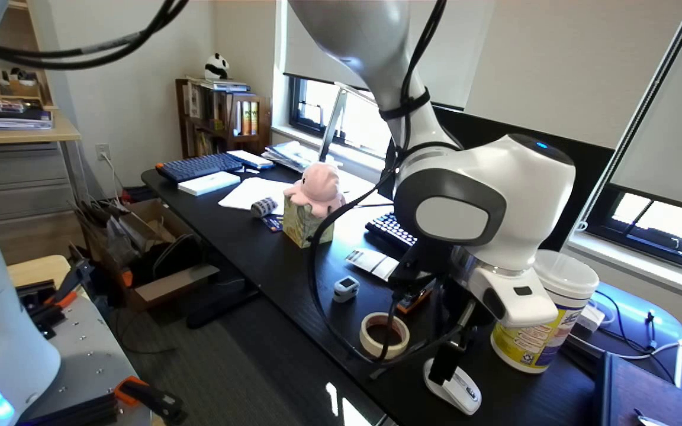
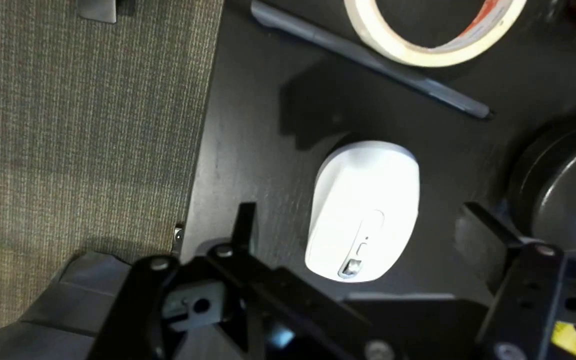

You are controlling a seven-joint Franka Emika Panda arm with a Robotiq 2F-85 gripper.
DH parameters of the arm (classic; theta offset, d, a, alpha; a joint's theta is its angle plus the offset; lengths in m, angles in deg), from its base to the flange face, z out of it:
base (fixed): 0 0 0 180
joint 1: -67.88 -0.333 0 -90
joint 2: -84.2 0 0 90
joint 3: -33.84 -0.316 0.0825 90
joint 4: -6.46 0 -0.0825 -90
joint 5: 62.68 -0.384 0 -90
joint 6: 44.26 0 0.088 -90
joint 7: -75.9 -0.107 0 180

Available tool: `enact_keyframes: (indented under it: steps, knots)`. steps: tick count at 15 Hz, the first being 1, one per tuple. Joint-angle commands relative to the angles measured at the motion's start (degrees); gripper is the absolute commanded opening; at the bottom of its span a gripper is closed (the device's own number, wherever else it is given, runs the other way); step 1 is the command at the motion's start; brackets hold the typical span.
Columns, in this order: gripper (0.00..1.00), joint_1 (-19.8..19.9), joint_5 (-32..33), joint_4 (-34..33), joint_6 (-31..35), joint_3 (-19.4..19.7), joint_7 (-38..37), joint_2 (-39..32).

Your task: Move the white mouse to the left

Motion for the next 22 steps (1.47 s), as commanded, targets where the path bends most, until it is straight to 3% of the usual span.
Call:
enact_keyframes:
  steps: [1, 7, 12, 13, 14, 18, 22]
  knots:
    - [1.00, 2.6, -1.9, -8.2, -4.5, -2.3, -1.5, -5.7]
    - [1.00, 2.8, -1.0, -15.9, -9.6, -2.4, -4.9, -13.2]
    - [1.00, 1.7, -0.4, -17.7, -7.9, -1.0, -8.5, -15.9]
    - [0.75, 1.5, -0.3, -18.1, -7.9, -0.8, -9.1, -16.2]
    - [0.74, 1.2, 0.0, -18.2, -7.8, -0.6, -9.6, -16.3]
    - [0.47, 0.6, 0.3, -18.0, -7.4, -0.6, -9.6, -15.7]
    - [0.45, 0.4, -0.6, -11.7, -8.7, -3.5, -3.9, -8.4]
